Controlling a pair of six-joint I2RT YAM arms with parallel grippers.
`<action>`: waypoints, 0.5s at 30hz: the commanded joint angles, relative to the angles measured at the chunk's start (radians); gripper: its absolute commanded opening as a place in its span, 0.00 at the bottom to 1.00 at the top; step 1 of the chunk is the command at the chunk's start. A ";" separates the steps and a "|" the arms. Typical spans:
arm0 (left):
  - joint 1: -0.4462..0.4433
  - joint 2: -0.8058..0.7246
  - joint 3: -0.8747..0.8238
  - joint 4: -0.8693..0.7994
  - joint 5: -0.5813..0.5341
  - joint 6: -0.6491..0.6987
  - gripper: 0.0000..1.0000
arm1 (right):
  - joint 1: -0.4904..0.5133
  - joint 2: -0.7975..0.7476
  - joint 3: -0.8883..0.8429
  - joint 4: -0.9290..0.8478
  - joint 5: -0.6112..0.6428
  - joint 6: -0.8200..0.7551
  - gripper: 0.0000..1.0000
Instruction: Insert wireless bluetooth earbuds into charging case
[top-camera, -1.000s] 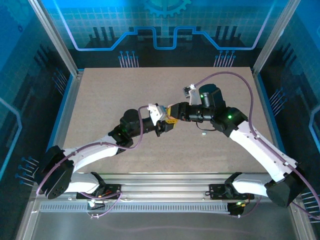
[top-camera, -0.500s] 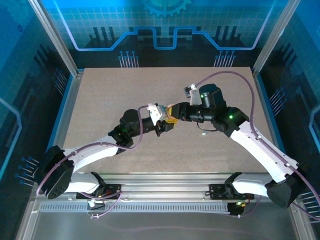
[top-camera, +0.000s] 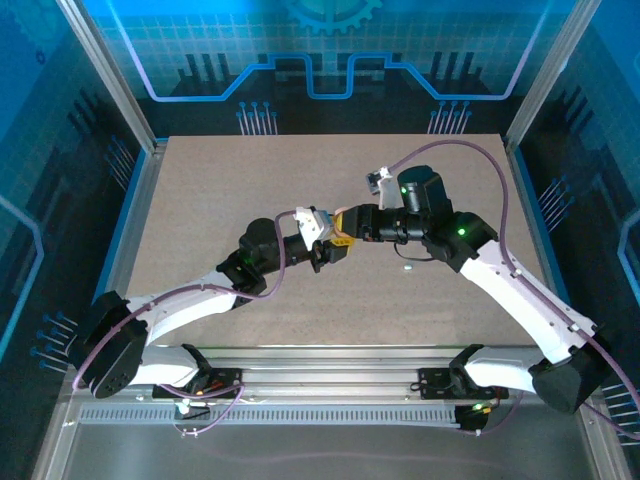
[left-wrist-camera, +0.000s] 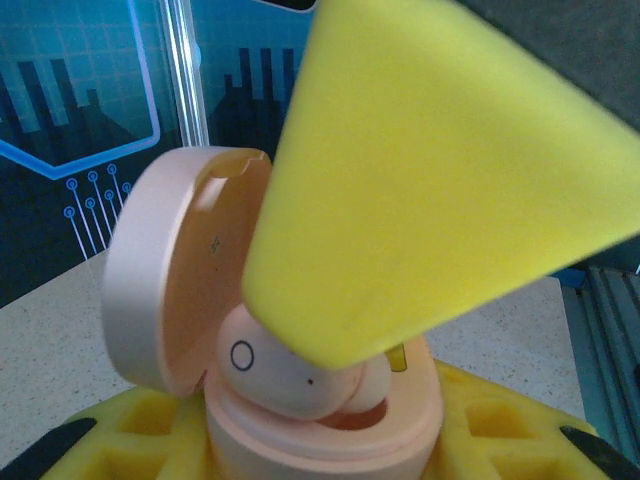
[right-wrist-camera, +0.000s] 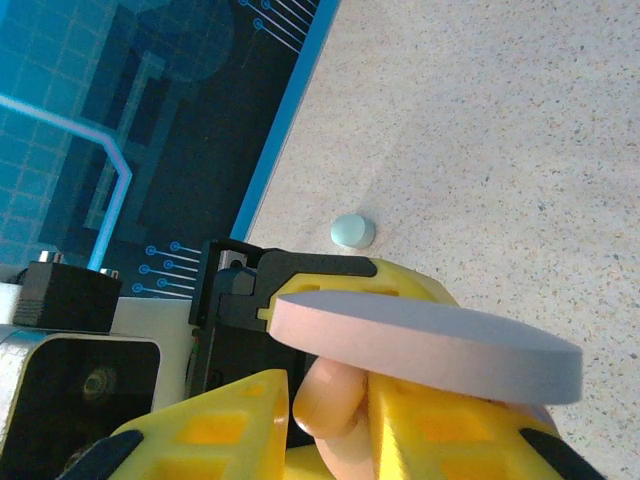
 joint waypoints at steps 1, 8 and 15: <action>-0.007 -0.002 0.022 0.143 0.007 -0.030 0.34 | 0.021 0.028 0.008 -0.047 -0.064 -0.023 0.28; -0.007 0.002 0.013 0.175 -0.006 -0.044 0.34 | 0.016 0.009 0.029 -0.117 -0.028 -0.053 0.28; -0.007 -0.001 0.009 0.183 -0.009 -0.043 0.34 | 0.016 0.014 0.050 -0.165 0.004 -0.063 0.29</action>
